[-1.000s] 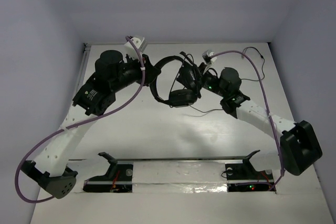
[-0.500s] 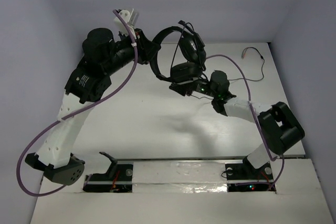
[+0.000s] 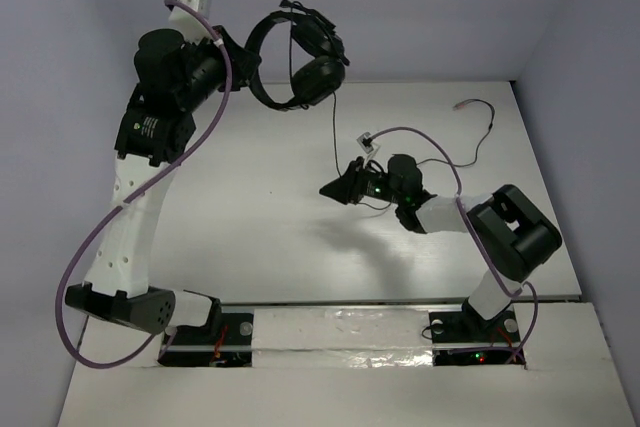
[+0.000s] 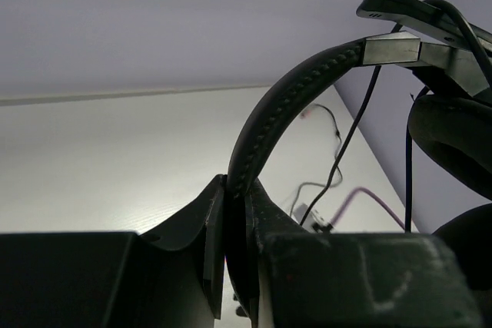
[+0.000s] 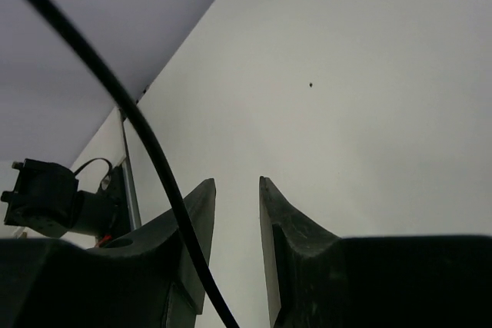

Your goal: Wrap the headphones

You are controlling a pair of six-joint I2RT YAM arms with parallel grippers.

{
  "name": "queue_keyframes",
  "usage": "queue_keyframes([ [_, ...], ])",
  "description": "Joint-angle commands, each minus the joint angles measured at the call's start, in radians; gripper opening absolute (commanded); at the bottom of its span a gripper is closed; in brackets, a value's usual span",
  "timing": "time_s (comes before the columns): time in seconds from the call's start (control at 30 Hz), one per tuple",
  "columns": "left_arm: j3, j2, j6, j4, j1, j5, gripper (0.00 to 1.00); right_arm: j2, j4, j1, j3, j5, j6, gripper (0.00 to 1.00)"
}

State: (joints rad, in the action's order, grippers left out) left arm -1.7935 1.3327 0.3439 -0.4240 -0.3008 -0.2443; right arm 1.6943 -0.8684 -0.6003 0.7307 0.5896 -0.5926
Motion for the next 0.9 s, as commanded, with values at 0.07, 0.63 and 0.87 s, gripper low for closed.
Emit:
queue_keyframes([
  [0.07,0.025,-0.012,0.087,0.185,0.106,-0.032,0.00,-0.042,-0.096,-0.015,-0.056,-0.065,-0.041,0.34],
  [0.63,0.143,0.013,0.153,0.281,0.193,0.128,0.00,-0.131,0.233,-0.263,-0.062,-0.184,0.025,0.09],
  [0.87,0.272,0.016,0.096,0.315,0.193,0.298,0.00,-0.306,0.600,-0.352,0.004,-0.318,0.103,0.01],
])
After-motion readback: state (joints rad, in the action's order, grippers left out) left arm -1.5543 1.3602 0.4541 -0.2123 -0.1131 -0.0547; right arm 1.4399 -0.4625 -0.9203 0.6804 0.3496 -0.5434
